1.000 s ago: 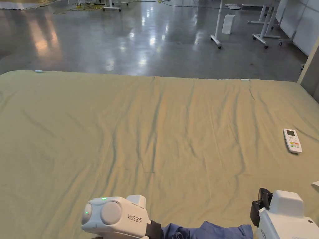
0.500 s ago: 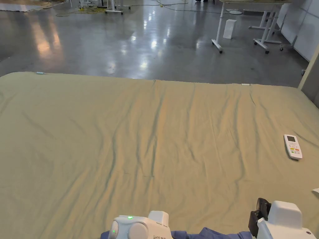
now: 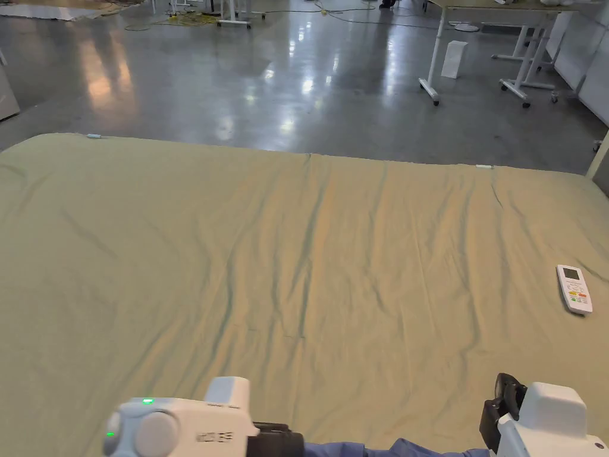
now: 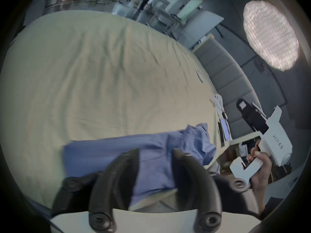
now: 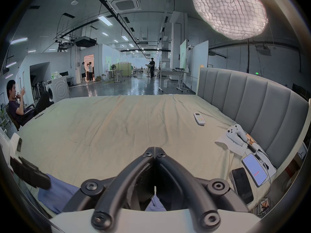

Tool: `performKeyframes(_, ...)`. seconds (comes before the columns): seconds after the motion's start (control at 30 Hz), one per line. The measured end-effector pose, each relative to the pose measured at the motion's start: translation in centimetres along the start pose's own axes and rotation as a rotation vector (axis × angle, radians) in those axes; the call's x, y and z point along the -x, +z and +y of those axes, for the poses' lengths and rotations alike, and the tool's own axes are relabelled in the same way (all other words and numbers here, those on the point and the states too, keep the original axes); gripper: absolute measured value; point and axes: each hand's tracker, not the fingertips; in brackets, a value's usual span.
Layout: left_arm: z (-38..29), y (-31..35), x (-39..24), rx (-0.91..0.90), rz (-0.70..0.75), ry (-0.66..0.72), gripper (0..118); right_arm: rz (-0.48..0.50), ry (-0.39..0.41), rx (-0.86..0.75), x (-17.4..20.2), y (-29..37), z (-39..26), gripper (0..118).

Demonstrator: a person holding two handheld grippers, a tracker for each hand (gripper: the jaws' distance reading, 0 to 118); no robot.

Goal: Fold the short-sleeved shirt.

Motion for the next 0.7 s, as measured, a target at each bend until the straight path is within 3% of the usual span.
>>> performKeyframes(0.07, 0.0, 1.6, 3.0, -0.016, 0.031, 0.029, 71, 0.008, 0.005, -0.025, 0.2, 0.1, 0.1, 0)
performKeyframes(0.17, -0.7, 2.7, 7.1, -0.001, 0.055, 0.09, 73, 0.024, -0.001, -0.076, 0.5, 0.3, 0.6, 0)
performKeyframes(0.47, -4.0, -1.9, 15.5, 0.134, -0.185, 0.327, 73, 0.03, 0.007, -0.086, 1.7, 0.4, 1.8, 0)
performKeyframes(0.57, -4.7, -3.1, 16.8, 0.069, -0.322, 0.369, 73, 0.032, 0.013, -0.084, 1.8, 0.5, 1.7, 0)
performKeyframes(0.63, -5.1, -4.0, 16.9, 0.071, -0.327, 0.38, 70, 0.03, 0.017, -0.078, 1.8, 0.6, 1.6, 0)
performKeyframes(0.7, -5.3, -2.7, 13.8, 0.054, -0.322, 0.361, 44, 0.029, 0.016, -0.074, 1.8, 0.6, 1.5, 0)
